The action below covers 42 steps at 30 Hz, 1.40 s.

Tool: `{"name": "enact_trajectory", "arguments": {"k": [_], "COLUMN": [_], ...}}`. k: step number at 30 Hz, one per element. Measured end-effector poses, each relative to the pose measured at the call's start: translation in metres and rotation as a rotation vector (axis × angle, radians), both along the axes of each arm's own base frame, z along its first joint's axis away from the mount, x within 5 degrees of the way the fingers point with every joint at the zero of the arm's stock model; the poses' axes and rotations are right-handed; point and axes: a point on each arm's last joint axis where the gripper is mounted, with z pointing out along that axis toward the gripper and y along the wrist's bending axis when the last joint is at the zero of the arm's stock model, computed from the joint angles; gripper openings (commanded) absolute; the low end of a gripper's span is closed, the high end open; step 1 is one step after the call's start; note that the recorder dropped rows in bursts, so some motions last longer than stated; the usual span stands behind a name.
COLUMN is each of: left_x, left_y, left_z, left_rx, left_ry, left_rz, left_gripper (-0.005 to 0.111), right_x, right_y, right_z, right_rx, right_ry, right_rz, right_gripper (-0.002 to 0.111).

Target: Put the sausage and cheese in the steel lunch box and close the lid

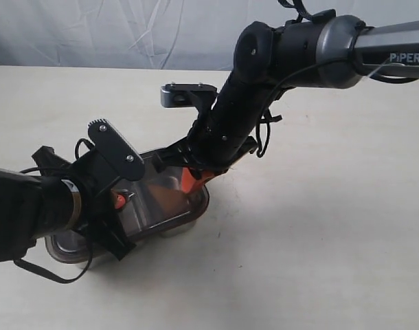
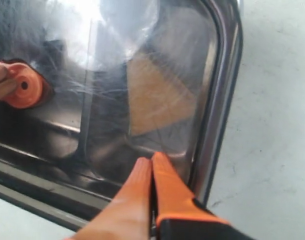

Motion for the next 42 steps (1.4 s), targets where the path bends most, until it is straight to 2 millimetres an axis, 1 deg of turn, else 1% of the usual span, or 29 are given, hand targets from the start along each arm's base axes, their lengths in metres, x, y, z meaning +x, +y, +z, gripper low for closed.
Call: {"name": "enact_trajectory", "arguments": {"k": [5, 10, 16, 22, 25, 28, 32, 36, 40, 42], "left_x": [-0.002, -0.003, -0.006, -0.014, -0.018, -0.026, -0.035, -0.043, -0.048, -0.049], "left_y": [0.002, 0.008, 0.015, 0.023, 0.028, 0.030, 0.029, 0.029, 0.030, 0.030], "left_z": [0.006, 0.013, 0.030, 0.050, 0.056, 0.056, 0.049, 0.044, 0.041, 0.041], "left_rx": [-0.014, -0.008, -0.047, -0.115, -0.131, -0.156, -0.151, -0.133, -0.114, -0.111], "left_ry": [-0.020, -0.056, -0.104, -0.127, -0.128, -0.055, 0.074, 0.171, 0.238, 0.244], "left_rz": [-0.007, 0.018, 0.058, 0.082, 0.114, 0.147, 0.134, 0.132, 0.136, 0.127], "left_gripper": [0.000, 0.000, 0.000, 0.000, 0.000, 0.000, 0.000, 0.000, 0.000, 0.000], "right_x": [0.001, 0.000, -0.004, -0.010, -0.014, -0.021, -0.031, -0.046, -0.063, -0.074], "right_y": [-0.004, -0.006, -0.009, -0.015, -0.018, -0.022, -0.019, -0.011, -0.002, 0.007], "right_z": [0.006, 0.017, 0.032, 0.059, 0.068, 0.066, 0.053, 0.039, 0.034, 0.031], "right_rx": [-0.010, 0.007, 0.019, 0.055, 0.063, 0.026, -0.019, -0.043, -0.055, -0.049], "right_ry": [-0.048, -0.083, -0.100, -0.140, -0.140, -0.073, -0.024, -0.005, 0.005, 0.003], "right_rz": [0.015, 0.016, 0.024, 0.033, 0.041, 0.075, 0.116, 0.157, 0.210, 0.237], "right_gripper": [-0.001, -0.001, -0.001, -0.001, -0.001, -0.001, -0.001, -0.001, -0.001, -0.001]}}
